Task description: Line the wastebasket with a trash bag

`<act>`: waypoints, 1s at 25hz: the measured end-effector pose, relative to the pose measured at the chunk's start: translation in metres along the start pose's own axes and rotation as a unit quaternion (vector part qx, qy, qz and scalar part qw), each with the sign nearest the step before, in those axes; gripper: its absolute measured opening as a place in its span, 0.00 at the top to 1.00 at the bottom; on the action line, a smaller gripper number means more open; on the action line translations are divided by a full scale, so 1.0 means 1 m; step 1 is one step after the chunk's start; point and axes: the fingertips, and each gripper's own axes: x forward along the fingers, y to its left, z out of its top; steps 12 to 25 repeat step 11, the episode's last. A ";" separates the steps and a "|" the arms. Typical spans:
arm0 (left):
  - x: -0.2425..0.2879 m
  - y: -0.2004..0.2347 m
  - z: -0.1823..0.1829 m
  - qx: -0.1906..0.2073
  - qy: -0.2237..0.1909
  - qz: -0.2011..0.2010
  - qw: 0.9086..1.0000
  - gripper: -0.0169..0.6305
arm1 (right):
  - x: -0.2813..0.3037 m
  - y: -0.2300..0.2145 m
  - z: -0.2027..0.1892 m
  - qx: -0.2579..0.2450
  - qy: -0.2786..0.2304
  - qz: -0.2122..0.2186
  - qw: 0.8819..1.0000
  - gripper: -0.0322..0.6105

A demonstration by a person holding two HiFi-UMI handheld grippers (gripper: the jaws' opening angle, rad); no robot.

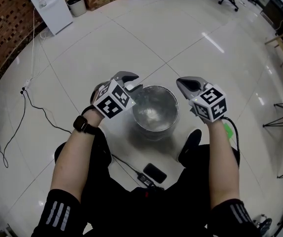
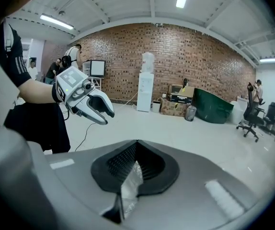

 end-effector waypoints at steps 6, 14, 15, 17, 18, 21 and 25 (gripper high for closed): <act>0.000 0.002 0.002 0.010 -0.005 0.016 1.000 0.80 | -0.005 0.000 0.007 0.000 -0.010 -0.002 1.000 0.94; 0.003 0.000 0.003 0.012 -0.005 0.018 1.000 0.80 | -0.007 -0.001 0.005 -0.003 -0.011 0.000 1.000 0.94; 0.003 0.000 0.003 0.012 -0.005 0.018 1.000 0.80 | -0.007 -0.001 0.005 -0.003 -0.011 0.000 1.000 0.94; 0.003 0.000 0.003 0.012 -0.005 0.018 1.000 0.80 | -0.007 -0.001 0.005 -0.003 -0.011 0.000 1.000 0.94; 0.003 0.000 0.003 0.012 -0.005 0.018 1.000 0.80 | -0.007 -0.001 0.005 -0.003 -0.011 0.000 1.000 0.94; 0.003 0.000 0.003 0.012 -0.005 0.018 1.000 0.80 | -0.007 -0.001 0.005 -0.003 -0.011 0.000 1.000 0.94; 0.003 0.000 0.003 0.012 -0.005 0.018 1.000 0.80 | -0.007 -0.001 0.005 -0.003 -0.011 0.000 1.000 0.94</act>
